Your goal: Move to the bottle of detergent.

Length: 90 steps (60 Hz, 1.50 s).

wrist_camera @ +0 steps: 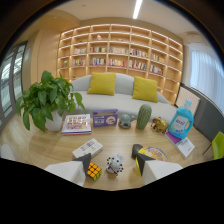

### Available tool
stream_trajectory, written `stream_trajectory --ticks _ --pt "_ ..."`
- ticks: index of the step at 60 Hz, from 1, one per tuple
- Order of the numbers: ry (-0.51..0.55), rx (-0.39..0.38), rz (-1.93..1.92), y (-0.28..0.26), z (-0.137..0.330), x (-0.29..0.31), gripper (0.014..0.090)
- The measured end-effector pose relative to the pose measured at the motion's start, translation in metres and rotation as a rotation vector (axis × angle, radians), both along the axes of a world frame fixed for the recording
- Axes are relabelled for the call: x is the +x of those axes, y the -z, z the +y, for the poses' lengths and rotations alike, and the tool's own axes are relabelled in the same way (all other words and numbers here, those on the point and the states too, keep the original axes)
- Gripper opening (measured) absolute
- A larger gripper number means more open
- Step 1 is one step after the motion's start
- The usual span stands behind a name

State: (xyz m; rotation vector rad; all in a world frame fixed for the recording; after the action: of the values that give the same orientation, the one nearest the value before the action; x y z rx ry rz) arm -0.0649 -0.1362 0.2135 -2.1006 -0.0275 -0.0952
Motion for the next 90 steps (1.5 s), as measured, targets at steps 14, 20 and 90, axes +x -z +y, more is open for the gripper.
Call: stream_trajectory --ticks 14,20,90 --pt "0.035 0.004 -0.016 -0.022 -0.049 0.069 0.0857" --pt "0.077 0.002 -0.028 -0.023 -0.066 0.116 0.0858" --pt "0.225 -0.008 -0.072 0.092 0.159 0.459 0.0857"
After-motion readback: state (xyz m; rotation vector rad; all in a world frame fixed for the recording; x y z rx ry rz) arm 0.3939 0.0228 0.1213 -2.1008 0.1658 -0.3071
